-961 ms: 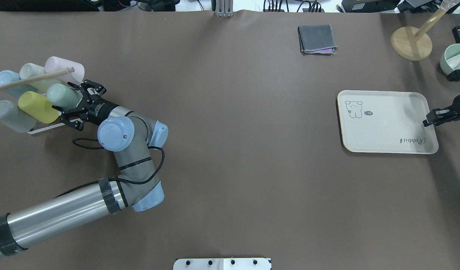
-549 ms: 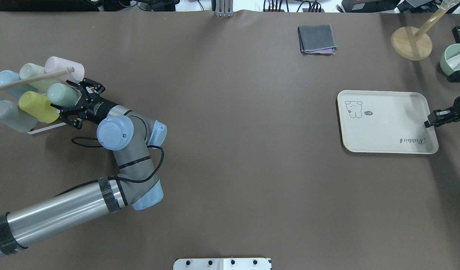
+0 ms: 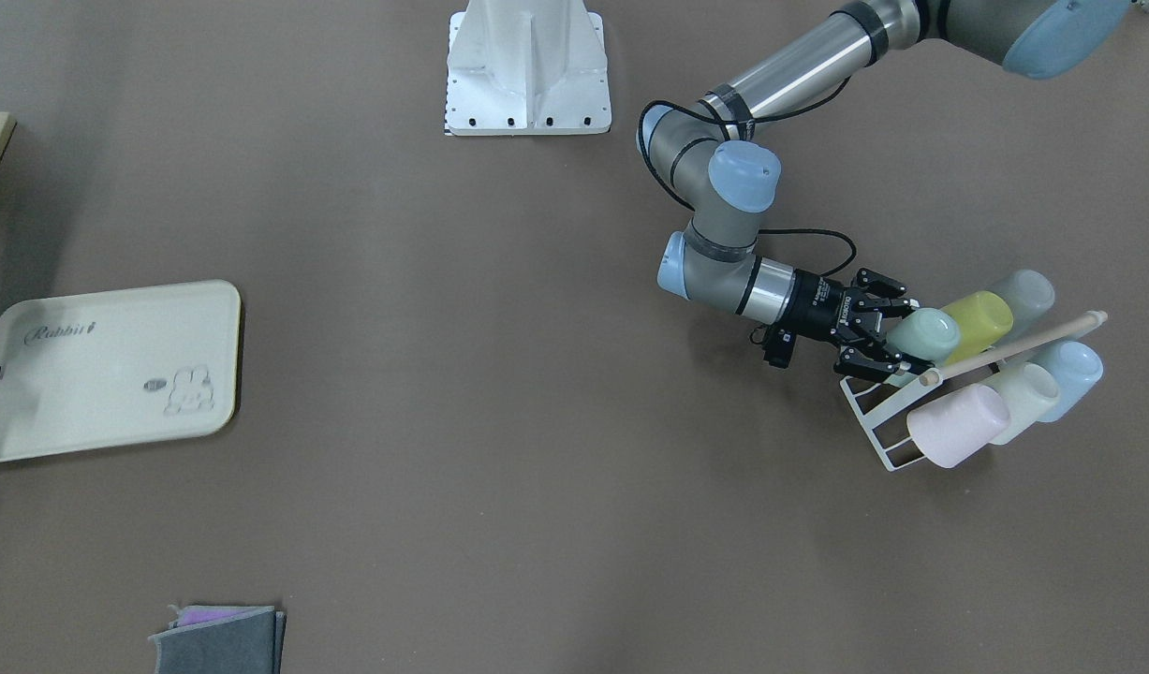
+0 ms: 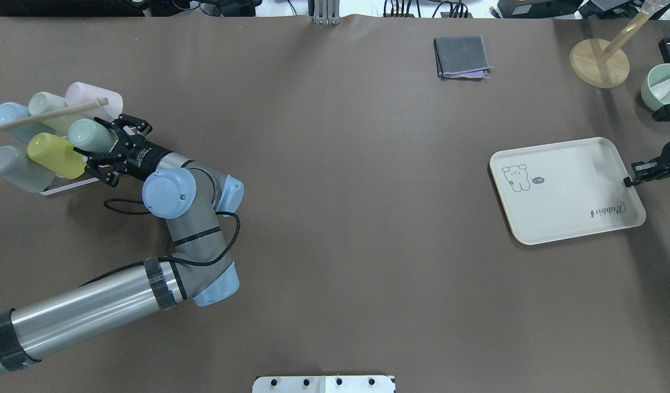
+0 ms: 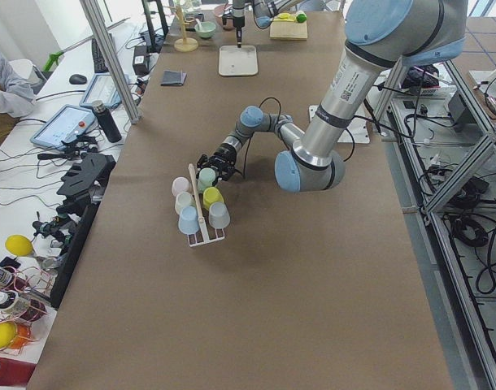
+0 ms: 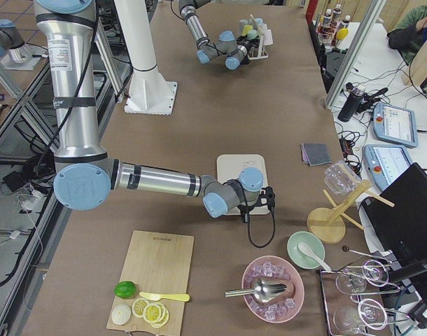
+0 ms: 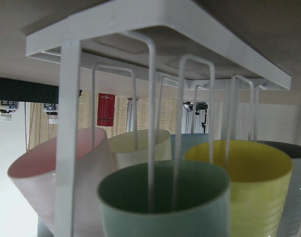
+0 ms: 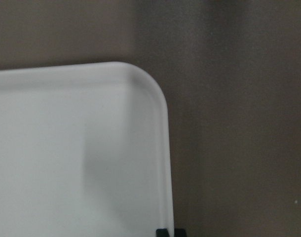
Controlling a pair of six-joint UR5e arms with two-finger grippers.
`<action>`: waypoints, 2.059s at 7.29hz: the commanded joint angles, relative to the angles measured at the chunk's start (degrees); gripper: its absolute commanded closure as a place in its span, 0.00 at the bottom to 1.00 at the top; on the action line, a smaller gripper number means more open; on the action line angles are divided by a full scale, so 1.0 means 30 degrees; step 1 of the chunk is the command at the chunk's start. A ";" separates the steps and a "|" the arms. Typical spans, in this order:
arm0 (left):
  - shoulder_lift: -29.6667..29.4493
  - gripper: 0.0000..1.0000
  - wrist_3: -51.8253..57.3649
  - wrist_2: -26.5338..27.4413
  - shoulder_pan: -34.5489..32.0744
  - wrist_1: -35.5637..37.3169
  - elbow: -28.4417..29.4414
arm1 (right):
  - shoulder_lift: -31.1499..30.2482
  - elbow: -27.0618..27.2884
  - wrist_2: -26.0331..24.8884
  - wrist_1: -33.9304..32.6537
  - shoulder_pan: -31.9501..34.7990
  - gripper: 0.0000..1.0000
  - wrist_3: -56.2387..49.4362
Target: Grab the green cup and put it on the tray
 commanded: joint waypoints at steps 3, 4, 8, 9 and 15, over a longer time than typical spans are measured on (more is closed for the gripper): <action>0.0047 0.74 0.0166 -0.0046 0.0171 0.4052 -0.3030 | 0.0409 0.1165 0.3710 0.0049 0.1024 1.00 0.2192; 0.0047 0.74 0.0254 -0.0103 0.0171 0.4604 -0.3669 | 0.0758 0.1666 0.4595 0.0079 0.1581 1.00 0.3168; -0.0040 0.72 0.0226 -0.3167 0.0581 0.5987 -0.6571 | 0.5085 0.1495 0.5338 -0.0067 0.1156 1.00 0.6187; -0.0157 0.72 -0.0122 -0.4543 0.0581 0.5784 -0.7852 | 0.6084 0.1524 0.4409 0.0049 -0.0100 1.00 0.8022; -0.0012 0.73 -2.1426 -0.8747 0.0552 -0.7608 -0.9711 | 0.9985 0.0973 -0.0575 0.0020 -0.6875 1.00 1.1821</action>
